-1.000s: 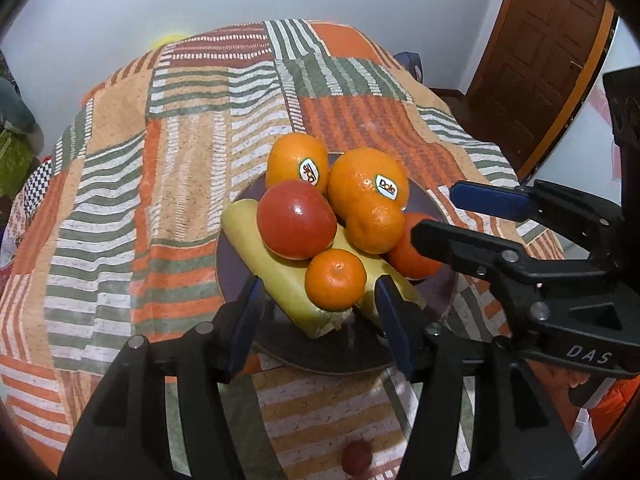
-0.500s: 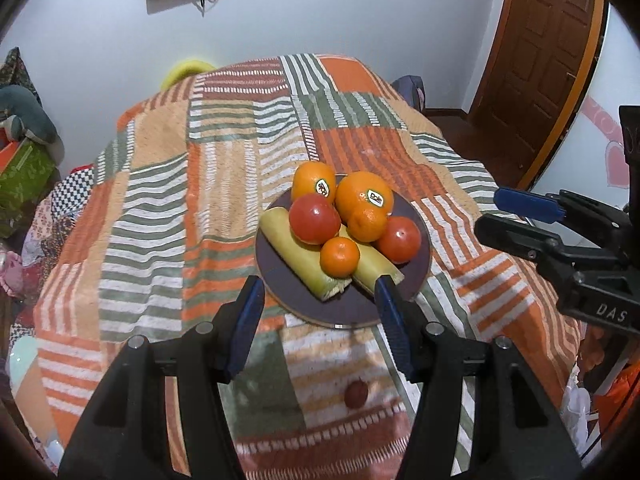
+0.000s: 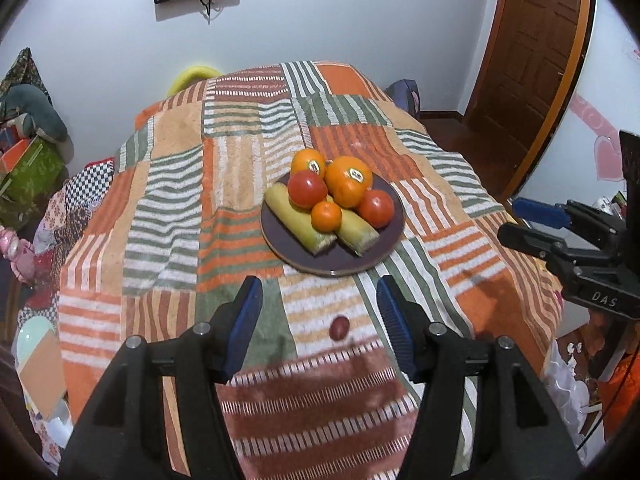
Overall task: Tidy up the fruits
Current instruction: 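Grasp a dark red plum with the right tool while the left tool grasps another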
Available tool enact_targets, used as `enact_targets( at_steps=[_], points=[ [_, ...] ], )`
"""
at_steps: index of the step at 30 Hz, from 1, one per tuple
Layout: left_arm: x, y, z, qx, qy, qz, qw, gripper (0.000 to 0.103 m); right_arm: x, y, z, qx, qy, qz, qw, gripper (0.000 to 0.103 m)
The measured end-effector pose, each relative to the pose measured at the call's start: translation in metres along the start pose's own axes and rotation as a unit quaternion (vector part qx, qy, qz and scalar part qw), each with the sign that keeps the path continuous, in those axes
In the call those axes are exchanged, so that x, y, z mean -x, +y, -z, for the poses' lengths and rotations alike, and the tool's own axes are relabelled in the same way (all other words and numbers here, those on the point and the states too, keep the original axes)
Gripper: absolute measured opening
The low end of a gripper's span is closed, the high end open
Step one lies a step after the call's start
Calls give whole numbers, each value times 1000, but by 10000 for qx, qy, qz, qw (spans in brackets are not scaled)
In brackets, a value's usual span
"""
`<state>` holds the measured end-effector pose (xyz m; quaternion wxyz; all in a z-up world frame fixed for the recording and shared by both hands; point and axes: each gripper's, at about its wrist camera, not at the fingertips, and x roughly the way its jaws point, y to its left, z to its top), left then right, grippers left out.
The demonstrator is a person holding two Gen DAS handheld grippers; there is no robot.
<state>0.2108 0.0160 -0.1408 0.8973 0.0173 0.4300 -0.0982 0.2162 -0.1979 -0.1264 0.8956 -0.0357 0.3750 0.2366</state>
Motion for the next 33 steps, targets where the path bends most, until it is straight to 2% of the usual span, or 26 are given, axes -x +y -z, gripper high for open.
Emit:
enact_targets(
  at_steps=[9, 17, 21, 25, 27, 33],
  points=[
    [6, -6, 29, -22, 193, 49, 9998, 60, -11, -9, 58, -147, 650, 158, 9977, 49],
    [-10, -3, 44, 76, 502, 178, 9986, 60, -29, -10, 100, -278, 1135, 0, 9931, 49],
    [-20, -3, 47, 68, 621, 148, 9979, 60, -37, -12, 111, -374, 1288, -50, 9910, 36],
    [-30, -2, 49, 41, 710, 153, 9973, 59, -41, -12, 114, -337, 1319, -32, 9907, 29],
    [-36, -2, 51, 11, 756, 163, 9970, 55, -41, -12, 113, -319, 1301, -32, 9910, 22],
    [-56, -4, 54, -83, 984, 205, 9949, 44, -37, -14, 107, -372, 1165, -107, 9924, 22]
  ],
)
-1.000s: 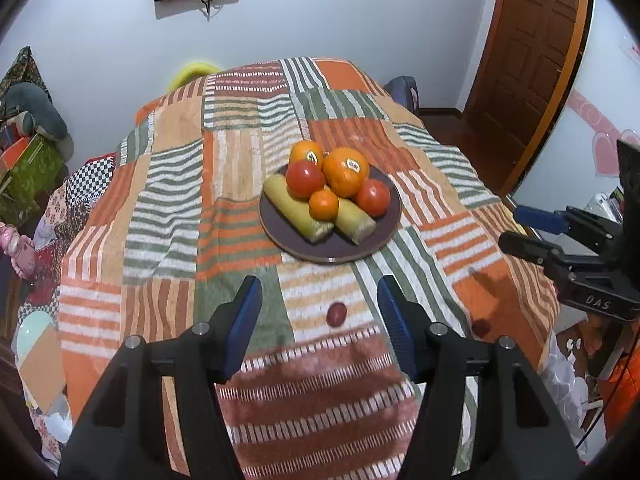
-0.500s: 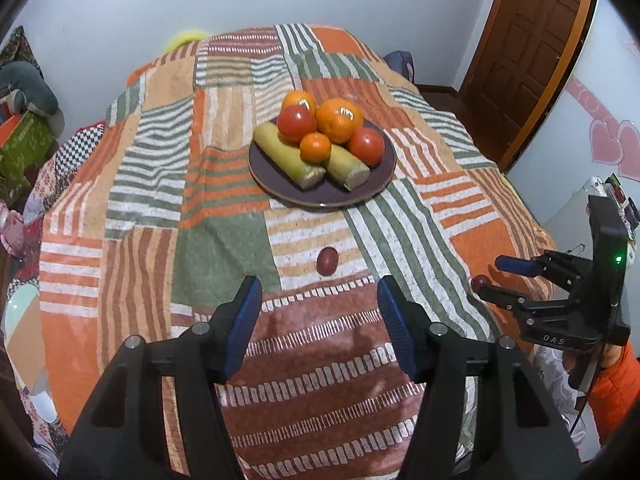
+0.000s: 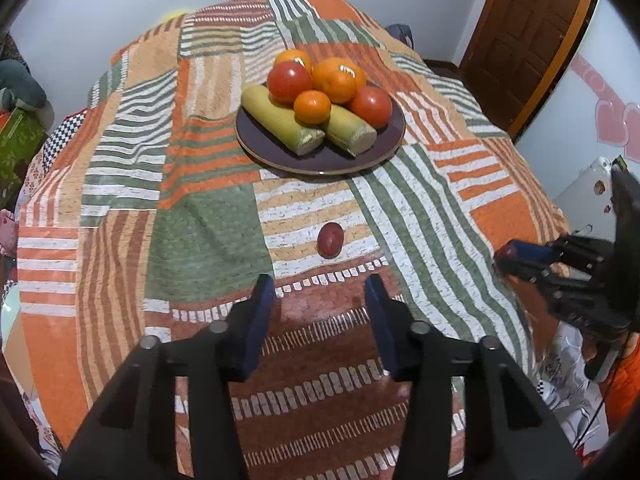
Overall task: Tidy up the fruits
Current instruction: 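Grasp a dark red plum with the right tool while the left tool grasps another, then carry both plums toward the purple plate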
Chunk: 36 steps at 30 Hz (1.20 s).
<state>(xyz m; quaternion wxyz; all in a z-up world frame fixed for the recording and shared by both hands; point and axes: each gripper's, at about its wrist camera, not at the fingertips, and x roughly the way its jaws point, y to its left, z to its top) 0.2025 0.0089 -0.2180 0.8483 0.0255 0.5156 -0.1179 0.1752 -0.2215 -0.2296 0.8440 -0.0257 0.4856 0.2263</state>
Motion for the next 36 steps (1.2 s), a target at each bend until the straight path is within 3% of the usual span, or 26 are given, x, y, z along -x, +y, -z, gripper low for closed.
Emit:
enact_targets(
  at_steps=[10, 20, 23, 30, 36],
  points=[
    [-35, -1, -17, -75, 312, 130, 9994, 34, 9, -3, -21, -38, -312, -113, 9994, 22],
    [-65, -3, -34, -206, 552, 113, 9982, 32, -7, -11, -28, -135, -225, -267, 9993, 22],
    [-72, -4, -36, -235, 602, 132, 9978, 27, -10, -13, -30, -158, -190, -297, 9993, 22],
    [-74, -4, -38, -267, 549, 175, 9980, 20, -15, -14, -34, -174, -182, -341, 9991, 22],
    [-71, -5, -35, -263, 493, 171, 9983, 20, -17, -14, -40, -156, -205, -357, 9990, 22]
  ],
)
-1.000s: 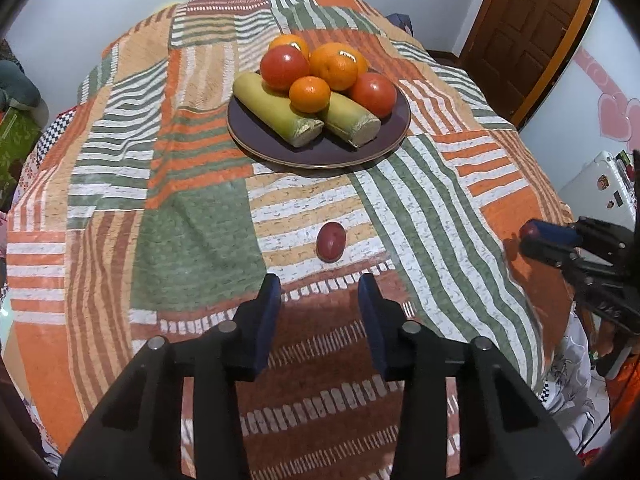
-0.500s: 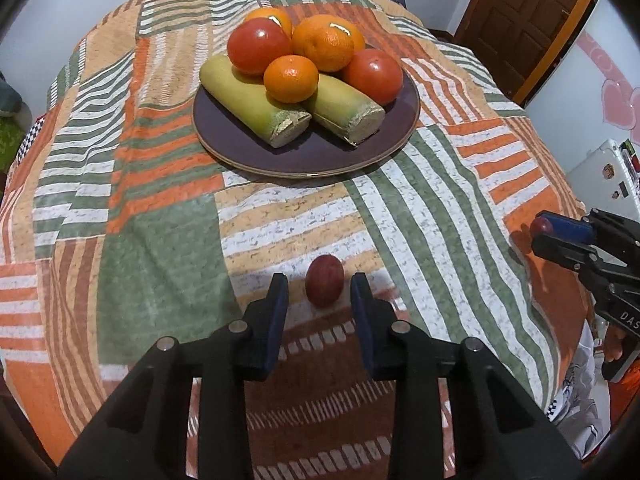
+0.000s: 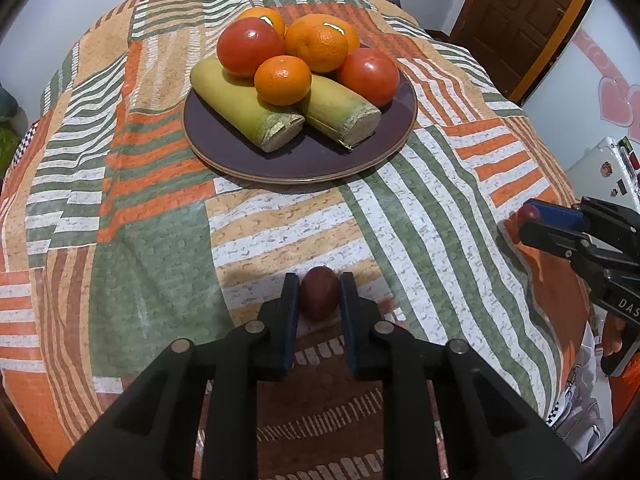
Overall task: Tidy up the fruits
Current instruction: 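Carry both plums toward the purple plate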
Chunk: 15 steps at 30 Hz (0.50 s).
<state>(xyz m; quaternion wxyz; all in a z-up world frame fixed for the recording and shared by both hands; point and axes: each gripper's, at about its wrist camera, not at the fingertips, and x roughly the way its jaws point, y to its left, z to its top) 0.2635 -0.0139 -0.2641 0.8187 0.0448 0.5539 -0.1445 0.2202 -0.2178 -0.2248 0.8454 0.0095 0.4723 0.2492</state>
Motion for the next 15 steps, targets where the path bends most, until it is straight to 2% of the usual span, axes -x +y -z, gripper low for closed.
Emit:
enact_targets(
  at_steps=[15],
  points=[
    [30, 12, -21, 183, -507, 94, 9985, 20, -2, 12, -34, 250, -288, -72, 9992, 22]
  ],
)
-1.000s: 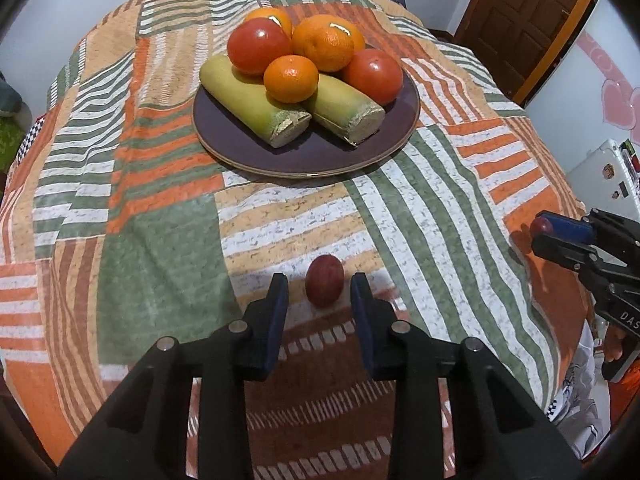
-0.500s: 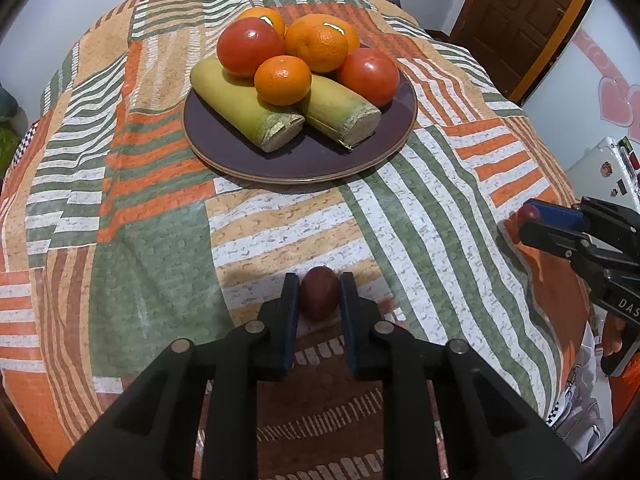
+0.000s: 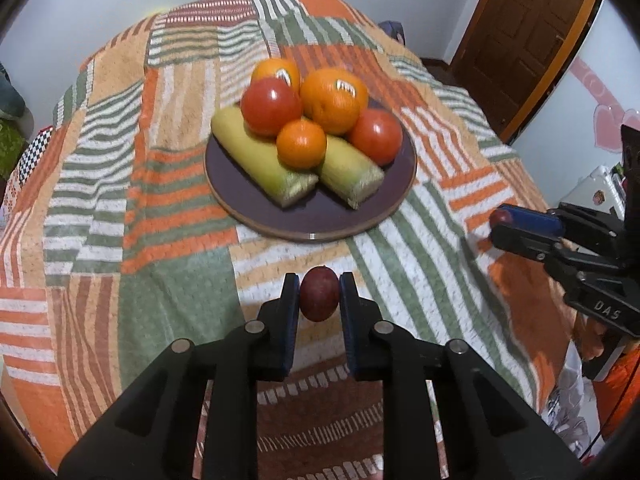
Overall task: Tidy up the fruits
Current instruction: 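Carry both plums toward the purple plate, then lower both plums onto the plate edge and open both tools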
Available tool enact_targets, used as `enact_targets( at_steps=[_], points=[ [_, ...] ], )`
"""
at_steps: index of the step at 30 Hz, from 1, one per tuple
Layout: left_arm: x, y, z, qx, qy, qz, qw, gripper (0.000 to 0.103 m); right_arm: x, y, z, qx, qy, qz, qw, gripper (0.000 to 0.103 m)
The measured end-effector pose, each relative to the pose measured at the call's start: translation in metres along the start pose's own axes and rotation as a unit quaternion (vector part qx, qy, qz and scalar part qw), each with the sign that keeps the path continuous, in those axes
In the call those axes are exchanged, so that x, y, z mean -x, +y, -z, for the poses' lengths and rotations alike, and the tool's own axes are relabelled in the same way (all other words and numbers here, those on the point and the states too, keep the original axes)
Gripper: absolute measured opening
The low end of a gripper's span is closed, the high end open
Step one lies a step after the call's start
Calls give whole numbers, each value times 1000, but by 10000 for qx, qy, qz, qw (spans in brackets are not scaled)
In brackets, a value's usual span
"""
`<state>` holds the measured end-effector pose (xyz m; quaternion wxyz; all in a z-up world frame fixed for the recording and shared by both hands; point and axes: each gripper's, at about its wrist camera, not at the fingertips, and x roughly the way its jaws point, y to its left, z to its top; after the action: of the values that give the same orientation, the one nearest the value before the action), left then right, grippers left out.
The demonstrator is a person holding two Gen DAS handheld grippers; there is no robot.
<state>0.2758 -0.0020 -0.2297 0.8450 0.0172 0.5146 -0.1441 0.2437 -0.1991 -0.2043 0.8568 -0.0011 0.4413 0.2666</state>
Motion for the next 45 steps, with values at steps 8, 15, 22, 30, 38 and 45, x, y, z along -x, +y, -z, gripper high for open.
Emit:
enact_targets(
  at_steps=[8, 15, 22, 30, 38, 45],
  points=[
    [-1, -1, -21, -30, -169, 86, 9998, 20, -10, 1, -23, 42, -158, -45, 9999, 22],
    [-18, -4, -37, -88, -134, 186, 9997, 20, -25, -2, -35, 65, -156, -19, 9999, 22],
    [-37, -2, -41, -63, -35, 259, 9996, 20, -47, -7, -41, 46, -41, -12, 10000, 22],
    [-49, 0, -40, -62, 76, 293, 9995, 19, -62, -6, -41, 97, 63, -26, 9999, 22],
    [-56, 4, -40, 18, 136, 281, 9995, 20, -66, -7, -42, 78, 57, -49, 9999, 22],
    [-57, 5, -37, 25, 162, 265, 9995, 20, -67, -7, -43, 122, 74, -3, 9999, 22]
  ],
)
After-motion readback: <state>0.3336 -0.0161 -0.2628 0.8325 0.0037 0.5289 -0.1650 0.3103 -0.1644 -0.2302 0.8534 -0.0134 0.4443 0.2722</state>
